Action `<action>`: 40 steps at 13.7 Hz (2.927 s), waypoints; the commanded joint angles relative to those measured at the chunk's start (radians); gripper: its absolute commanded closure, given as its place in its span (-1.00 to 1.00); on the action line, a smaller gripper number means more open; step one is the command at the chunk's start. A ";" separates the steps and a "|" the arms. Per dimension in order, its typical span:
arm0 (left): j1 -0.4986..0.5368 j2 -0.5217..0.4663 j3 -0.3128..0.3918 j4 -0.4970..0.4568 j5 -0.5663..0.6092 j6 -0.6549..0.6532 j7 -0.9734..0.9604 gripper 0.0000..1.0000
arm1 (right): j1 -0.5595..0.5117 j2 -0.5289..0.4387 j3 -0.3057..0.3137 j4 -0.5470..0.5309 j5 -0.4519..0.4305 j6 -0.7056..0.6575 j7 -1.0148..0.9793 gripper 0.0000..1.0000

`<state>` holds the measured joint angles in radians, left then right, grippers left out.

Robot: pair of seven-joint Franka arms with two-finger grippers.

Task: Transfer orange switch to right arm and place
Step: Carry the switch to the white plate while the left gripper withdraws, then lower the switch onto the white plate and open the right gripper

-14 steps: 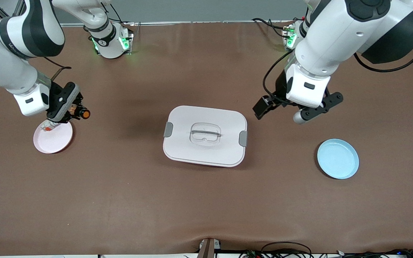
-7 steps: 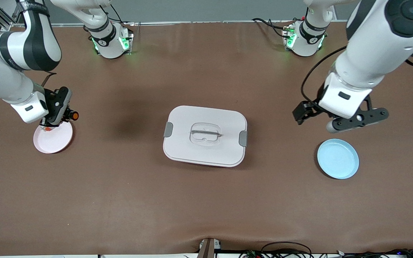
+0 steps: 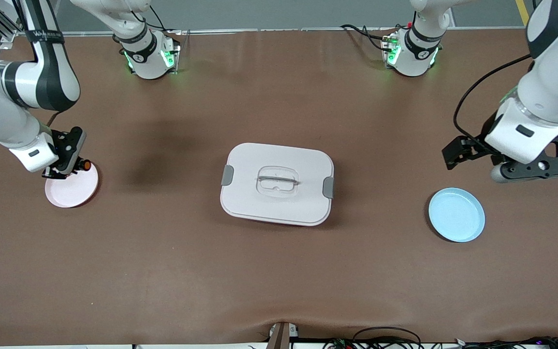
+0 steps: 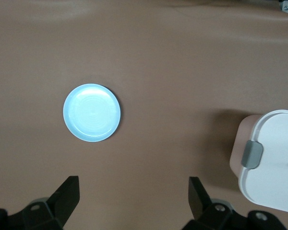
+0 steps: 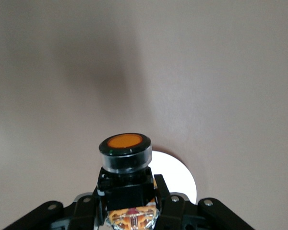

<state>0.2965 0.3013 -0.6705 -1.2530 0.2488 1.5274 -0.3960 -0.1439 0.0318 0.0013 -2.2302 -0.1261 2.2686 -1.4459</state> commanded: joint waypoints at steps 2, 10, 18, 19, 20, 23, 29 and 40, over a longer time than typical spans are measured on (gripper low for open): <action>0.049 -0.047 -0.006 -0.022 0.015 -0.018 0.095 -1.00 | -0.077 0.046 0.017 -0.055 -0.073 0.144 -0.018 1.00; 0.130 -0.096 -0.009 -0.045 -0.002 -0.036 0.244 -1.00 | -0.197 0.226 0.017 -0.060 -0.086 0.410 -0.139 1.00; 0.194 -0.116 -0.008 -0.045 -0.056 -0.050 0.322 -1.00 | -0.235 0.293 0.014 -0.059 -0.113 0.485 -0.166 1.00; 0.199 -0.119 -0.009 -0.045 -0.056 -0.050 0.322 -1.00 | -0.241 0.302 0.014 -0.059 -0.124 0.502 -0.165 1.00; 0.199 -0.119 -0.009 -0.045 -0.056 -0.050 0.324 -1.00 | -0.246 0.312 0.014 -0.059 -0.125 0.511 -0.163 1.00; 0.201 -0.122 -0.009 -0.045 -0.057 -0.056 0.335 -1.00 | -0.255 0.353 0.006 -0.055 -0.130 0.555 -0.162 1.00; 0.199 -0.171 0.000 -0.080 -0.098 -0.058 0.333 -1.00 | -0.249 0.396 -0.007 -0.046 -0.136 0.595 -0.159 1.00; 0.074 -0.229 0.147 -0.120 -0.118 -0.073 0.335 -1.00 | -0.238 0.395 -0.007 -0.037 -0.135 0.569 -0.123 -1.00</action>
<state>0.4435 0.1428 -0.6289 -1.3160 0.1607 1.4589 -0.0892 -0.3791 0.4259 -0.0101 -2.2827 -0.2369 2.8568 -1.5962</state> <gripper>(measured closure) 0.000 0.123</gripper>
